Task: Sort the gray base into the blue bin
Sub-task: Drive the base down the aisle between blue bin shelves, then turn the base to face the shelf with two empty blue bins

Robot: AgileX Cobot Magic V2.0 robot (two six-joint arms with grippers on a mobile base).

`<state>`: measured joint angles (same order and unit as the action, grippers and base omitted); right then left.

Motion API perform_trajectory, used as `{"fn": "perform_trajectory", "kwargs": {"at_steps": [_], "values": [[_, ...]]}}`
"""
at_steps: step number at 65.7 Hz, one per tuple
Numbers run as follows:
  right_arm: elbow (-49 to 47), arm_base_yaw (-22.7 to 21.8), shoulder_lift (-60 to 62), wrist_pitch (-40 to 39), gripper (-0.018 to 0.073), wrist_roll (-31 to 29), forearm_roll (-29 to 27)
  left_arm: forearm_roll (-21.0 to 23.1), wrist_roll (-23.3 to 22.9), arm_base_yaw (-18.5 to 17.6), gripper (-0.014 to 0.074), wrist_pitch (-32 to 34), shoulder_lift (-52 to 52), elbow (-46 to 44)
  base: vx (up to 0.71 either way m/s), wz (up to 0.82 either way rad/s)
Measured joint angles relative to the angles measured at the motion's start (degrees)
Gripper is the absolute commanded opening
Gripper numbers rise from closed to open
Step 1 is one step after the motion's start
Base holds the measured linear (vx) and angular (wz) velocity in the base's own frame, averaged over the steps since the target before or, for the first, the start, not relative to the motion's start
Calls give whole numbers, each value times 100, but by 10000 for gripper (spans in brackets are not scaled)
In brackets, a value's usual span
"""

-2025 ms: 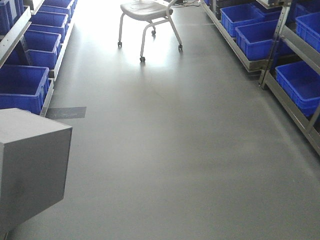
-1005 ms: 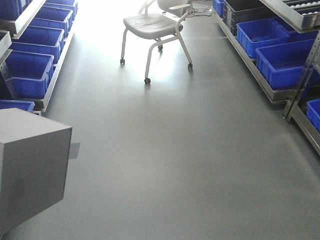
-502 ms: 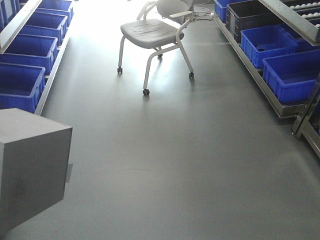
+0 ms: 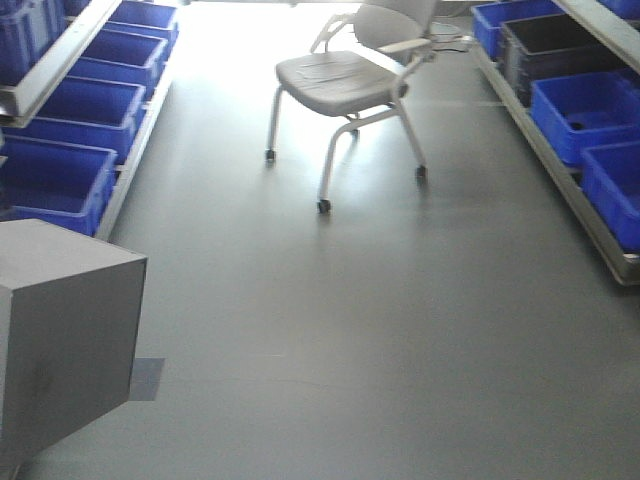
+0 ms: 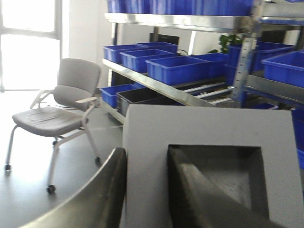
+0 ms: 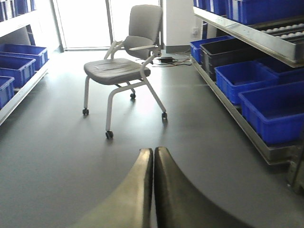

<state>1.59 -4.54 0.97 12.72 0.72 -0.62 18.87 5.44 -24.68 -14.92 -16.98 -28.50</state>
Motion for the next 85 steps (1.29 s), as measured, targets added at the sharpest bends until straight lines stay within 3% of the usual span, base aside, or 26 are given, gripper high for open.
{"fn": "perform_trajectory", "kwargs": {"at_steps": [85], "values": [[0,0,0,0,-5,0,0,0,0,0,4,0,0,0,20,70]]}}
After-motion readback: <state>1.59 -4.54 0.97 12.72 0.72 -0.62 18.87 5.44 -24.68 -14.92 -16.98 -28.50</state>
